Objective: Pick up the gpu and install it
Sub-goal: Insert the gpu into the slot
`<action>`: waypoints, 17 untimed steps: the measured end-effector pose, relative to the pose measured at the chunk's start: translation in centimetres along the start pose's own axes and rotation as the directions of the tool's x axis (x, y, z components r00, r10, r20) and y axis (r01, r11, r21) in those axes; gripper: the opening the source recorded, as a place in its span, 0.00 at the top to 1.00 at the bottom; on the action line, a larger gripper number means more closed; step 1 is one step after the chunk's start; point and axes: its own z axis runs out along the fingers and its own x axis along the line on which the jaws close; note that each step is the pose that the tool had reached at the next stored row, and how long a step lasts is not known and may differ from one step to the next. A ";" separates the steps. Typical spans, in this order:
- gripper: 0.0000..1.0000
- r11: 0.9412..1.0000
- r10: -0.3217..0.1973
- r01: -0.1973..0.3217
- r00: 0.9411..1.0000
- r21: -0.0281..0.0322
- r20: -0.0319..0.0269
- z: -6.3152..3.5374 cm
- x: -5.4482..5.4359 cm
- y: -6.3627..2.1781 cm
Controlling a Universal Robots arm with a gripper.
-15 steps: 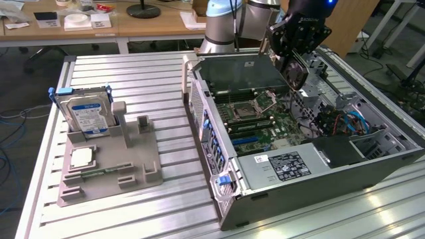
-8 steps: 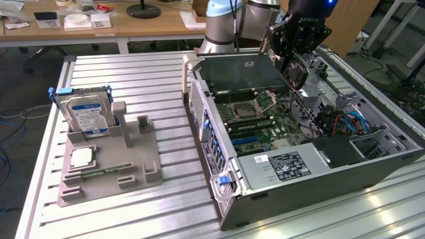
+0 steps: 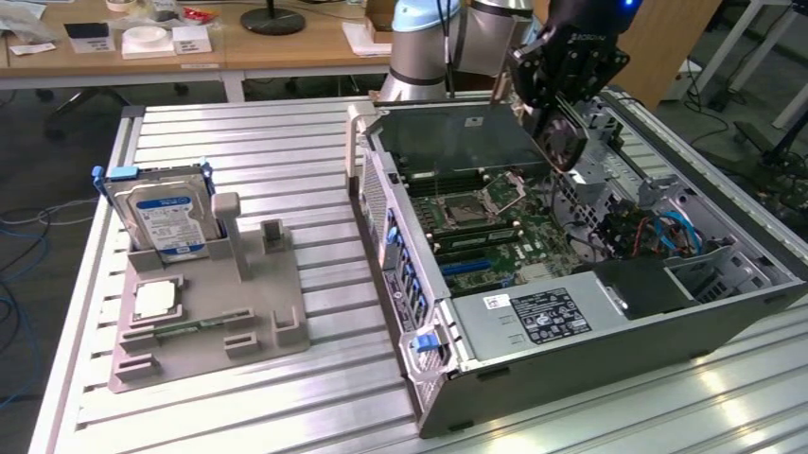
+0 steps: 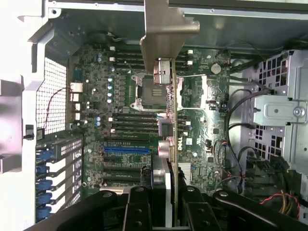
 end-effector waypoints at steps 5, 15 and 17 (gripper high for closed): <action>0.72 0.998 -0.060 0.060 0.998 0.000 -0.002 0.00 0.0 0.00; 0.72 0.985 -0.173 0.173 0.985 0.000 -0.006 0.00 0.0 0.00; 0.72 0.980 -0.199 0.199 0.980 0.000 -0.007 0.00 0.0 0.00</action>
